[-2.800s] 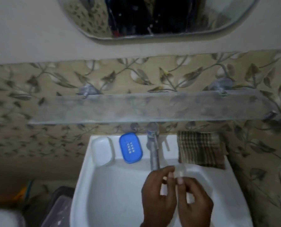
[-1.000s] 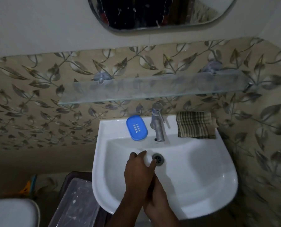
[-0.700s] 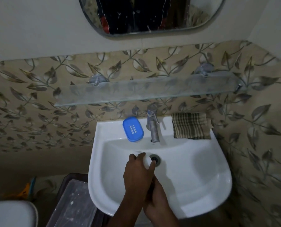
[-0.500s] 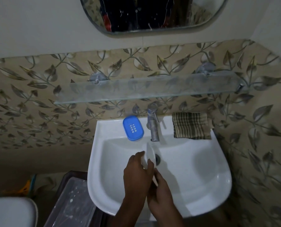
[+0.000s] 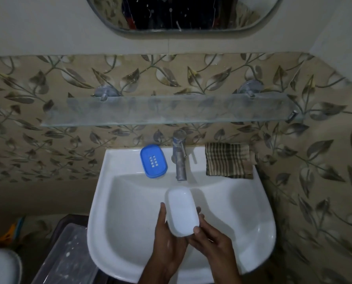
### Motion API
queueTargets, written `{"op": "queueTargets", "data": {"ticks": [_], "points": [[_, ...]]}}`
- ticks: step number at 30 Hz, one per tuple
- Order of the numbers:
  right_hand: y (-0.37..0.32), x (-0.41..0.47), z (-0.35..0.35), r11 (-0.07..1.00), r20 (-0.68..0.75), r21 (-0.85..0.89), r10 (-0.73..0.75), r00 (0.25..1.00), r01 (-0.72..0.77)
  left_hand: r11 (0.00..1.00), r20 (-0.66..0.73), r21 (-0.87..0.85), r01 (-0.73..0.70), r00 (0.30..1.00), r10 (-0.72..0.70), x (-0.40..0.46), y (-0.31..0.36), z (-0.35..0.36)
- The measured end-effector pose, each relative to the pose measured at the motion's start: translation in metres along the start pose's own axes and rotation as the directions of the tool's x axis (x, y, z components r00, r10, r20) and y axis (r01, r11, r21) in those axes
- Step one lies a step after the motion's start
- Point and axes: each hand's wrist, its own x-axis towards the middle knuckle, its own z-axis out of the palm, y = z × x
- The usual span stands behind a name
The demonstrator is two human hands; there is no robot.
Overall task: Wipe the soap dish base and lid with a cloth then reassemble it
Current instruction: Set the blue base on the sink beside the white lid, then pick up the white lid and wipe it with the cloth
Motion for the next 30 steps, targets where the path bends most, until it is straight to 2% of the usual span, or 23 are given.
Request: {"op": "queueTargets", "data": {"ticks": [3, 5, 6, 8, 9, 10, 11, 12, 14, 15, 17, 20, 24, 25, 27, 30], "points": [[-0.01, 0.014, -0.008, 0.983, 0.104, -0.171, -0.054, 0.993, 0.072, 0.992, 0.009, -0.121, -0.034, 0.999, 0.036, 0.008, 0.002, 0.0], [-0.016, 0.033, -0.019, 0.926, 0.064, -0.346, -0.135, 0.989, 0.149, 0.978, -0.012, -0.19, -0.082, 0.997, 0.082, 0.014, -0.001, 0.0], [-0.018, 0.047, -0.025, 0.844, 0.044, -0.493, -0.219, 0.975, 0.212, 0.974, -0.051, -0.203, -0.099, 0.995, 0.09, 0.014, -0.002, 0.002], [-0.021, 0.079, -0.037, 0.531, 0.103, -0.757, -0.476, 0.873, 0.38, 0.978, -0.068, -0.191, -0.086, 0.995, 0.074, 0.017, -0.011, 0.001], [-0.021, 0.095, -0.039, 0.38, 0.154, -0.825, -0.561, 0.814, 0.418, 0.982, -0.054, -0.174, -0.066, 0.997, 0.058, 0.018, -0.017, 0.001], [-0.021, 0.111, -0.04, 0.272, 0.184, -0.863, -0.615, 0.767, 0.425, 0.99, -0.084, -0.129, -0.058, 0.995, 0.047, 0.019, -0.023, 0.0], [-0.021, 0.127, -0.04, 0.212, 0.189, -0.886, -0.647, 0.738, 0.413, 0.996, -0.126, -0.066, -0.06, 0.991, 0.051, 0.027, -0.03, -0.003], [-0.023, 0.141, -0.038, 0.18, 0.176, -0.904, -0.67, 0.721, 0.388, 0.998, -0.08, -0.046, -0.037, 0.996, 0.034, 0.03, -0.034, -0.001], [-0.031, 0.159, -0.035, 0.201, 0.105, -0.922, -0.693, 0.714, 0.331, 0.997, 0.143, -0.025, 0.075, 0.987, -0.07, 0.041, -0.035, 0.002], [-0.034, 0.168, -0.035, 0.222, 0.071, -0.925, -0.698, 0.712, 0.31, 0.991, 0.184, -0.033, 0.131, 0.975, -0.123, 0.044, -0.033, 0.006], [-0.042, 0.183, -0.039, 0.242, 0.021, -0.93, -0.717, 0.697, 0.276, 0.987, 0.08, -0.029, 0.156, 0.985, -0.153, 0.06, -0.038, 0.005], [-0.05, 0.199, -0.046, 0.298, -0.05, -0.916, -0.748, 0.662, 0.268, 0.996, 0.027, -0.074, 0.055, 0.998, -0.054, 0.066, -0.034, 0.026], [-0.057, 0.223, -0.062, 0.177, -0.009, -0.953, -0.825, 0.564, 0.244, 0.997, -0.054, -0.015, -0.078, 0.996, 0.077, 0.092, -0.025, 0.047], [-0.059, 0.23, -0.069, 0.156, -0.004, -0.963, -0.827, 0.562, 0.222, 0.996, -0.022, -0.032, -0.083, 0.996, 0.083, 0.1, -0.022, 0.052], [-0.064, 0.239, -0.081, 0.144, -0.031, -0.98, -0.795, 0.606, 0.139, 0.995, 0.03, -0.036, -0.092, 0.995, 0.093, 0.11, -0.015, 0.064], [-0.068, 0.237, -0.088, 0.137, -0.137, -0.989, -0.718, 0.682, -0.054, 0.973, 0.008, 0.043, -0.228, 0.974, 0.228, 0.117, -0.008, 0.089]]}}
